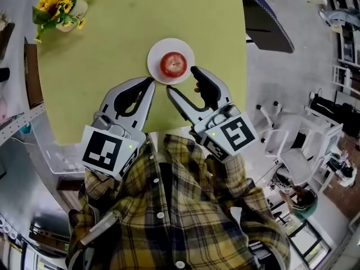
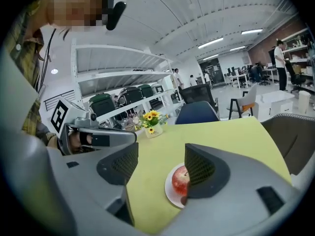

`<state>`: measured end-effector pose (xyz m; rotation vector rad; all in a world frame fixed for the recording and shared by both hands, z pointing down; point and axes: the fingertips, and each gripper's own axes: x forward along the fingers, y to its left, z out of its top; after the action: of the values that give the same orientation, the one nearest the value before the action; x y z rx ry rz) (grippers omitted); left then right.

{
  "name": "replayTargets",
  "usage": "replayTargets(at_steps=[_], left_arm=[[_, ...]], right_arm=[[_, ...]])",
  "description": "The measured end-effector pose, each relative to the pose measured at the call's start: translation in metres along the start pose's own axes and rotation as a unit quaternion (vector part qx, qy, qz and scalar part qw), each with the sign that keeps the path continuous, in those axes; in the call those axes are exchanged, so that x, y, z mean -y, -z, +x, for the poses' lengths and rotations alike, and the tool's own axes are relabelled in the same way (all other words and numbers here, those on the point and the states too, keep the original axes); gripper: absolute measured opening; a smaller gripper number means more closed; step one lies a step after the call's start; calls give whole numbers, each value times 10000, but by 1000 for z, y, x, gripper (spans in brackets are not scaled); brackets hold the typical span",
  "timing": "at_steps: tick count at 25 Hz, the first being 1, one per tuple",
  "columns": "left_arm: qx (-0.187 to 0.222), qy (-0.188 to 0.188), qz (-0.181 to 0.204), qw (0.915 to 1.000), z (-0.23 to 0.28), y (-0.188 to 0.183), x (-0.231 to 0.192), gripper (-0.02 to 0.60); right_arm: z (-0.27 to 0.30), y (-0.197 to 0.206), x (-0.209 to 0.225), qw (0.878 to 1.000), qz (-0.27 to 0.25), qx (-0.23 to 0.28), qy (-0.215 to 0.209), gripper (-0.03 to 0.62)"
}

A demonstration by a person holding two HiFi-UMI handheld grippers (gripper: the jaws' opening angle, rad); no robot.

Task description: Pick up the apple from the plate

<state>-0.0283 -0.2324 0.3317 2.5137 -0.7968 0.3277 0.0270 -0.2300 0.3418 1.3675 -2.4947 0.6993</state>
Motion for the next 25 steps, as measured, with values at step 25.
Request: replayTargets(at_steps=[25], left_arm=[[-616, -183, -422, 9970, 11, 78, -27, 8]], right_arm=[[56, 80, 48, 9953, -510, -733, 381, 399]])
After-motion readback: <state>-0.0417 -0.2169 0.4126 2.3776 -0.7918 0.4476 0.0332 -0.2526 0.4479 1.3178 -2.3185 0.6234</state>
